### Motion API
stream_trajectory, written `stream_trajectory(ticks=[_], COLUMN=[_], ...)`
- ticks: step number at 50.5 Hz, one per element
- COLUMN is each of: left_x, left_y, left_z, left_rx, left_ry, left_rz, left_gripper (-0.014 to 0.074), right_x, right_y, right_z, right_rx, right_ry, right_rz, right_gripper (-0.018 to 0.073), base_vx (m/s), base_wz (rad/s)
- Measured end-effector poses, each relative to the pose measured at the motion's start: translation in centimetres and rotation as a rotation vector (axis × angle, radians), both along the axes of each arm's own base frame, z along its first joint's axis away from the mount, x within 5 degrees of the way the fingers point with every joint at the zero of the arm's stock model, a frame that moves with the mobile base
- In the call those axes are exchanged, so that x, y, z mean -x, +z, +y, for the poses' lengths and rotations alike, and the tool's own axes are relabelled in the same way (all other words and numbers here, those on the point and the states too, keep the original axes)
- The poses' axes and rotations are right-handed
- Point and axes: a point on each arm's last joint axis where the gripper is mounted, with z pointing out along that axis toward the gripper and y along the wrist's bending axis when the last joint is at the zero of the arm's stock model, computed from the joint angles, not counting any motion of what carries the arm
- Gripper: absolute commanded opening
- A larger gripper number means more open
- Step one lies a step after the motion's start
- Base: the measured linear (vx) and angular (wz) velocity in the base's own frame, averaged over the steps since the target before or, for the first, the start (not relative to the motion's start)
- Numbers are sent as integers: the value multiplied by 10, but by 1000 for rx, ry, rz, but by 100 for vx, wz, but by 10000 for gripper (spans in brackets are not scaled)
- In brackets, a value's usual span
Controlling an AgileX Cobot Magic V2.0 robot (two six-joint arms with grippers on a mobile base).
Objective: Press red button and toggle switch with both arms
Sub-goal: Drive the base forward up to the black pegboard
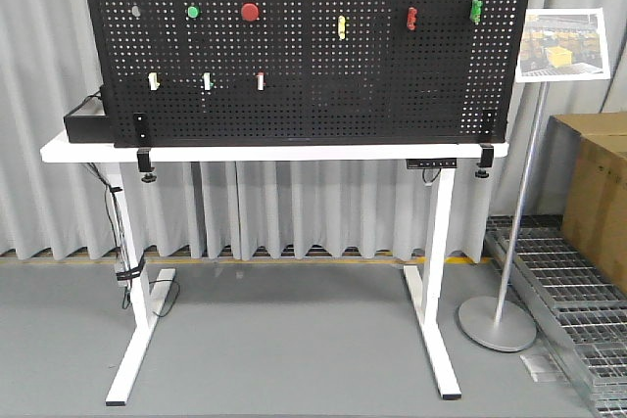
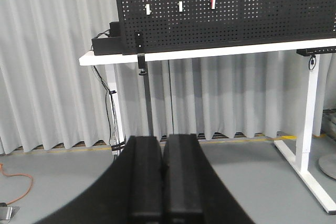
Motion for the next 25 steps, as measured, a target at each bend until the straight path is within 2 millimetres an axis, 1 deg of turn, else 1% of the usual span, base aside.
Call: stream_trajectory(ticks=[25], left_x=[0], left_y=[0], left_z=[0], left_rx=[0], left_ry=[0], left_rz=[0], left_gripper=[2], right_x=[0], right_y=[0], right_z=[0], right_rx=[0], right_ry=[0], right_rz=[0], right_gripper=[-3], base_vx=[0], base_wz=[-2])
